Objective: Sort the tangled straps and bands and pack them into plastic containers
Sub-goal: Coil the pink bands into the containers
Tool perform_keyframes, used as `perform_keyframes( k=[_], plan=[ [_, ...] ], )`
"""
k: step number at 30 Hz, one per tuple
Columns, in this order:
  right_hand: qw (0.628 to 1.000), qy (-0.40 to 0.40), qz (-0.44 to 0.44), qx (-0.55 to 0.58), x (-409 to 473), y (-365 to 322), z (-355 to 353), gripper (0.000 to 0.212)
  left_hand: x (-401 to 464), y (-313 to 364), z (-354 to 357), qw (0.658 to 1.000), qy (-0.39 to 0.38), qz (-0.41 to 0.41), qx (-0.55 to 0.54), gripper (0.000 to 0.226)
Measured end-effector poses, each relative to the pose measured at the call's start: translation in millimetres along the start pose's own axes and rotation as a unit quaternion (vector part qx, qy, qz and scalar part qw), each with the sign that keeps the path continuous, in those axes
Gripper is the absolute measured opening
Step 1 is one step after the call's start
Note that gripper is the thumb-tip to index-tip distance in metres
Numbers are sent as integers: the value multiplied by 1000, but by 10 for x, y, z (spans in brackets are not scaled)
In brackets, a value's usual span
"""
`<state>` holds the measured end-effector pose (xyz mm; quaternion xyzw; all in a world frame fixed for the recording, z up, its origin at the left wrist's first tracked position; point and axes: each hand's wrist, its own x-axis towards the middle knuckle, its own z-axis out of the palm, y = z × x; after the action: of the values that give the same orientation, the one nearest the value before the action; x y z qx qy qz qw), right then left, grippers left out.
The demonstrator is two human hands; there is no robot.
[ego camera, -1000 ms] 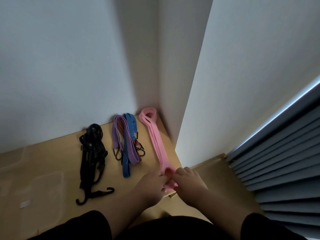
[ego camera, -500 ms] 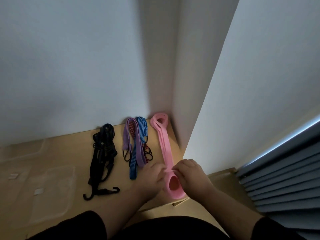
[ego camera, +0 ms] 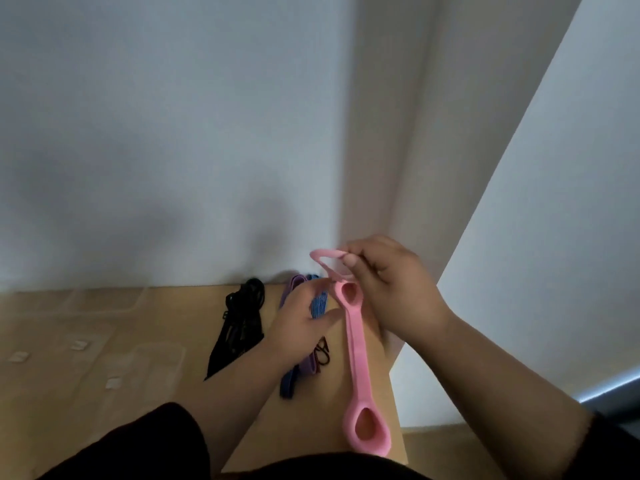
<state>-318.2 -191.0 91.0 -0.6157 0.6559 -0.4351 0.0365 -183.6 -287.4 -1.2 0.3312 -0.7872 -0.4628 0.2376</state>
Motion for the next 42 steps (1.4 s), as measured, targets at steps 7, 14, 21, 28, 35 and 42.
perform_keyframes(
  k=[7,14,21,28,35,42],
  plan=[
    [994,17,-23,102,485,-433,-73,17,37,267,-432,993,109,-27,-37,30],
    [990,-27,-10,136,784,-720,213,26,-260,131,-780,987,102,-72,-99,14],
    [990,-23,-76,113,953,-1024,640,20,-628,108,-1188,961,169,-69,-206,19],
    [962,-85,-260,15,770,-1111,1246,24,-756,-78,-1645,936,145,-77,-310,24],
    [950,-56,-303,-41,510,-1179,1789,25,-975,-342,-2268,877,-18,-6,-480,37],
    [935,-75,-331,-104,355,-1440,2235,29,-1098,-571,-2650,863,28,-74,-499,43]
  ],
)
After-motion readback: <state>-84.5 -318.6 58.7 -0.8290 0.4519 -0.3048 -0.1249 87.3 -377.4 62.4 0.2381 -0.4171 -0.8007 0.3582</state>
